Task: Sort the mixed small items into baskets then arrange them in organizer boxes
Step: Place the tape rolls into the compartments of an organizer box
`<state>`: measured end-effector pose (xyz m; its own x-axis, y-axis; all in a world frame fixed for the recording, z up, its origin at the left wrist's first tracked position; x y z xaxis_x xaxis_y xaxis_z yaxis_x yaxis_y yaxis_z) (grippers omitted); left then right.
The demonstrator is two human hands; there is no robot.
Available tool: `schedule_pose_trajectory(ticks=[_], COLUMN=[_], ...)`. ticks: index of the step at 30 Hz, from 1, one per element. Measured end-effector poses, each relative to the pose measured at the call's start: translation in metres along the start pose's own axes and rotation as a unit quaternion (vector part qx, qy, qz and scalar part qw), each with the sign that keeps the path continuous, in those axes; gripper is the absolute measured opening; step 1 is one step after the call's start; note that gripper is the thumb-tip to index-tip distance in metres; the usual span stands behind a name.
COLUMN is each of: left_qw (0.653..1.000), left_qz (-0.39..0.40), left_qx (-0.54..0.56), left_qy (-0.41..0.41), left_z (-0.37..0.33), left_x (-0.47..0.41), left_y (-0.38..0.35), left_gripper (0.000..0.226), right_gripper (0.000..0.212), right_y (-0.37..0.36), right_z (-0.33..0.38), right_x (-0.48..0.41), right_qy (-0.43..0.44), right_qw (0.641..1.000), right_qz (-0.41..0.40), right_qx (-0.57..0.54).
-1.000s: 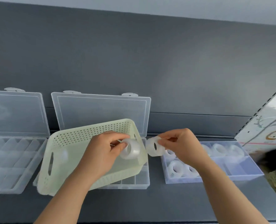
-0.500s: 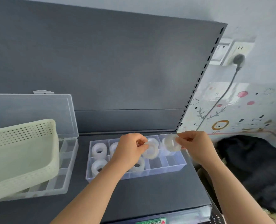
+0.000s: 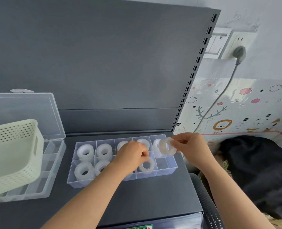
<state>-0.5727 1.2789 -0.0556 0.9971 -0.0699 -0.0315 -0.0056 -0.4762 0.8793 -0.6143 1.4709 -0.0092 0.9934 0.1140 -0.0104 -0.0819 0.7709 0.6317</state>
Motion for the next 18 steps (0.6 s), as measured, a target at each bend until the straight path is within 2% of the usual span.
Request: schedule_pose_trajectory(ticks=[3,8,11,12,14,18], left_qw=[0.999,0.991,0.990,0.990,0.990,0.990], left_qz=[-0.009,-0.112,-0.135,-0.134,-0.130,-0.134], left_qx=[0.036,0.076,0.030,0.017,-0.002,-0.008], left_qy=[-0.009,0.018,0.034,0.041,0.050,0.049], left_z=[0.006,0.028,0.040,0.043,0.046,0.045], left_x=[0.003,0.024,0.040,0.044,0.051,0.057], left_y=[-0.002,0.011,0.018,0.019,0.019,0.019], left_gripper=[0.015,0.016,0.024,0.027,0.030,0.033], right_gripper=[0.013,0.002,0.029,0.030,0.010,0.015], right_y=[-0.008,-0.027,-0.047,-0.053,-0.064,-0.078], right_z=[-0.001,0.004,0.008,0.010,0.011,0.010], right_x=[-0.002,-0.001,0.001,0.001,0.002,0.003], right_qy=[0.004,0.019,0.066,0.071,0.077,0.087], right_qw=[1.000,0.999,0.992,0.990,0.984,0.969], right_qz=[0.018,0.048,0.083,0.095,0.115,0.133], right_qx=[-0.002,0.016,0.065,0.075,0.111,0.192])
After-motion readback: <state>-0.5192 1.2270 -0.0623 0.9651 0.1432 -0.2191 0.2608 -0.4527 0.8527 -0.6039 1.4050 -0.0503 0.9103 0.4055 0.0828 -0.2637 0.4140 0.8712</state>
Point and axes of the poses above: each hand's wrist, its own x-axis away from the middle knuckle, its own y-axis out of the back of the hand, z = x × y, the point moved 3 cm from there along -x, towards the middle knuckle, and after that the axes turned 5 degrees about -z, right-handed, at the moved point
